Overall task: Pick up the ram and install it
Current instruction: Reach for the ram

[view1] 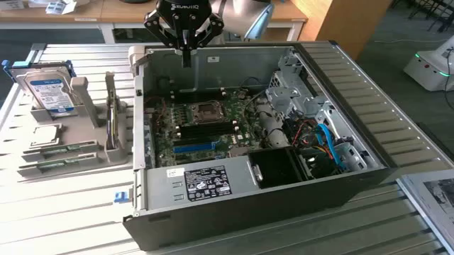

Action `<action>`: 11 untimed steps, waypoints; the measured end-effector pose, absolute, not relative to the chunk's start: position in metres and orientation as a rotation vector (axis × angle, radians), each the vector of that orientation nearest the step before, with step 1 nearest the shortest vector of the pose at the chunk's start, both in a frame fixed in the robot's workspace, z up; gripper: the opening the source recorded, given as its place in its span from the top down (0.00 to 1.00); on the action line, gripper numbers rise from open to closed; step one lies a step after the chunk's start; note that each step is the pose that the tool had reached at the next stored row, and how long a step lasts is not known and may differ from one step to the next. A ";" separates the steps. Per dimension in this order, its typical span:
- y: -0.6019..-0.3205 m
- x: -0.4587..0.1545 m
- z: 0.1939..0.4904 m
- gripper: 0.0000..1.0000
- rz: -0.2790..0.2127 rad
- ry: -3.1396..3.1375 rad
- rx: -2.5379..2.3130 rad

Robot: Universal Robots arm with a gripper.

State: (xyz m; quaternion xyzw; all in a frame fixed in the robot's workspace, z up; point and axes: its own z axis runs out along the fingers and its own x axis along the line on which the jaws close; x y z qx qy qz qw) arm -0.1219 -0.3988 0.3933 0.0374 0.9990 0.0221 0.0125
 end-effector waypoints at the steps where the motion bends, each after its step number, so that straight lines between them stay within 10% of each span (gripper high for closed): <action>1: -0.399 -0.122 0.393 0.90 0.069 3.114 0.117; 11: -0.399 -0.122 0.393 0.90 0.069 3.114 0.117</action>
